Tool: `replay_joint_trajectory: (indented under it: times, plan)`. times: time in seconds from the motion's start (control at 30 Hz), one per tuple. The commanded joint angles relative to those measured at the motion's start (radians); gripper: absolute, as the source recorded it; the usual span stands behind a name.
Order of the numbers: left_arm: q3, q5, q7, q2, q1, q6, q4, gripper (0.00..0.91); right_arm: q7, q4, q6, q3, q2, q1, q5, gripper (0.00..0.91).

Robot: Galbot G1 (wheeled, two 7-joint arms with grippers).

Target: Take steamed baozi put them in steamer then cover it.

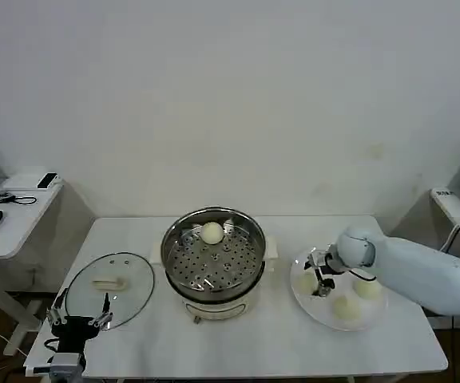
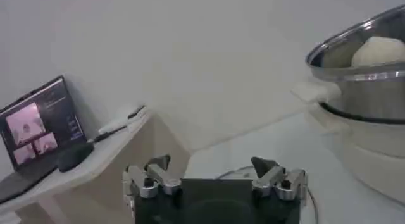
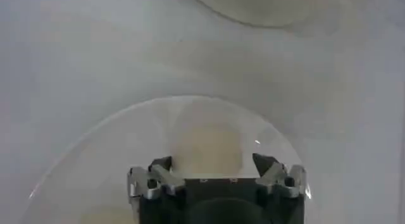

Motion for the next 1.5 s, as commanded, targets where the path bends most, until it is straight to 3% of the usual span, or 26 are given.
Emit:
replay_joint_trajectory:
  times: [0.03,0.17,0.5,0.73,0.87,1.0,1.3,1.5]
  plan:
    - [0.001,0.000,0.000,0.000,-0.001,0.000,0.000,0.907,-0.009,-0.020,-0.007,0.014,0.019,-0.014,-0.006,0.625]
    - [0.001,0.000,0.000,0.001,0.000,0.001,-0.003,0.907,-0.029,0.003,-0.008,0.007,0.005,0.025,0.002,0.615]
    - [0.001,-0.001,0.000,0.000,0.005,0.002,-0.022,0.907,-0.059,0.120,-0.023,-0.064,-0.134,0.237,0.092,0.615]
    - [0.009,0.000,0.002,0.007,0.005,0.004,-0.036,0.907,-0.049,0.212,-0.048,-0.151,-0.171,0.495,0.187,0.615]
    - [0.014,0.000,0.003,0.016,0.002,0.008,-0.044,0.907,-0.034,0.208,-0.072,-0.231,-0.094,0.659,0.276,0.615]
    - [0.015,-0.001,0.005,0.021,-0.003,0.009,-0.048,0.907,0.018,0.216,-0.115,-0.264,0.030,0.752,0.386,0.625]
    - [0.010,-0.002,0.005,0.022,-0.012,0.011,-0.050,0.907,0.161,0.185,-0.249,-0.240,0.329,0.673,0.602,0.625]
    - [-0.004,-0.005,0.005,0.021,-0.016,0.010,-0.047,0.907,0.217,0.118,-0.307,-0.242,0.500,0.584,0.678,0.625]
